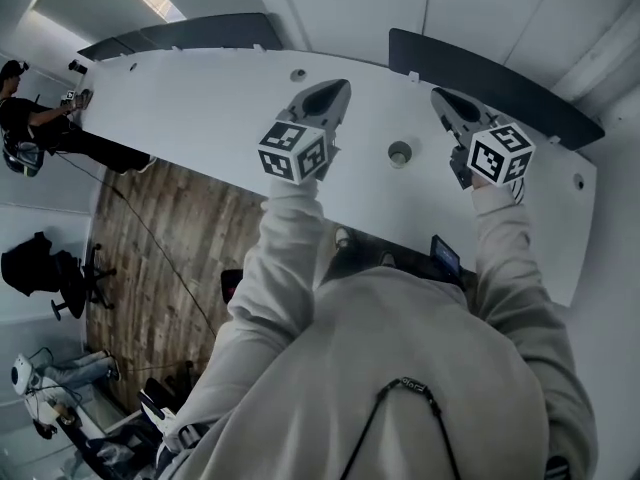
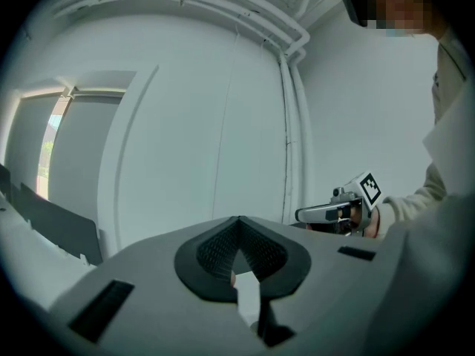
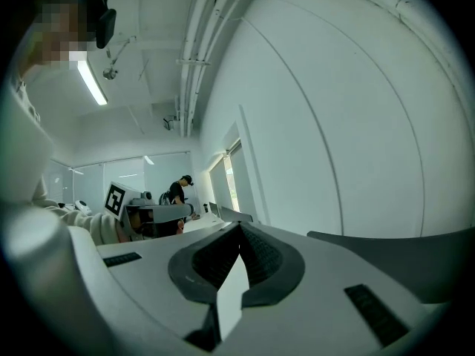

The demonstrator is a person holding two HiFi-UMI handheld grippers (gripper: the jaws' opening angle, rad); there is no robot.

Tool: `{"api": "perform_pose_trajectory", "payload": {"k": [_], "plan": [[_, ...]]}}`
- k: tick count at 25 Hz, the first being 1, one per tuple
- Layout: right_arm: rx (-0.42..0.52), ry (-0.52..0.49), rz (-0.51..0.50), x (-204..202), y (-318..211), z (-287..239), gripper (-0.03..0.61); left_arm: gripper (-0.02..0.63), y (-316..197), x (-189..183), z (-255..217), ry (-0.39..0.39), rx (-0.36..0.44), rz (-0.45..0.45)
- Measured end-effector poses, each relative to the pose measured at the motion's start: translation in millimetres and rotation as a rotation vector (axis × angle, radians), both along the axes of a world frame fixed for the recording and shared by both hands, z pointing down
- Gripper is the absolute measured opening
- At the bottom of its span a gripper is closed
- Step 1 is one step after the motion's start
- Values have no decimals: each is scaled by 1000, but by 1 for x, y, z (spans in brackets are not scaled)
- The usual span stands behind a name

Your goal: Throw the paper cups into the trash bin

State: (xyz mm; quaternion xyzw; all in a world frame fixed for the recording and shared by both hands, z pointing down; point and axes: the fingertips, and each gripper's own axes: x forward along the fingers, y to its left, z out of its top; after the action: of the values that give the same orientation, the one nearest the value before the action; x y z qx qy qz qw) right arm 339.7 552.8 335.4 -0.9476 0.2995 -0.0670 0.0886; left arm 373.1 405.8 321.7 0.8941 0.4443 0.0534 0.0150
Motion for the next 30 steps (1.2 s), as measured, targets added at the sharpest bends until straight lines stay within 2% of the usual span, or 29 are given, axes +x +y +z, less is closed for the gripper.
{"api": "perform_pose_trajectory", "payload": {"k": [7, 11, 16, 20, 22, 26, 30], "plan": [[-33, -17, 36, 20, -5, 3, 12, -6, 22, 40, -1, 4, -11, 86], [-45, -28, 85, 55, -1, 3, 12, -6, 31, 82, 0, 12, -13, 141], [-59, -27, 214, 88, 13, 2, 12, -6, 39, 118, 18, 2, 14, 222], [-61, -45, 359, 94, 60, 10, 12, -6, 54, 138, 49, -54, 5, 264], [-54, -52, 395, 94, 77, 13, 12, -6, 65, 147, 56, -75, -5, 270], [-53, -88, 405, 95, 87, 28, 12, -6, 90, 142, 67, -81, 40, 322], [-32, -105, 391, 108, 89, 39, 12, -6, 89, 151, 69, -85, 54, 315]]}}
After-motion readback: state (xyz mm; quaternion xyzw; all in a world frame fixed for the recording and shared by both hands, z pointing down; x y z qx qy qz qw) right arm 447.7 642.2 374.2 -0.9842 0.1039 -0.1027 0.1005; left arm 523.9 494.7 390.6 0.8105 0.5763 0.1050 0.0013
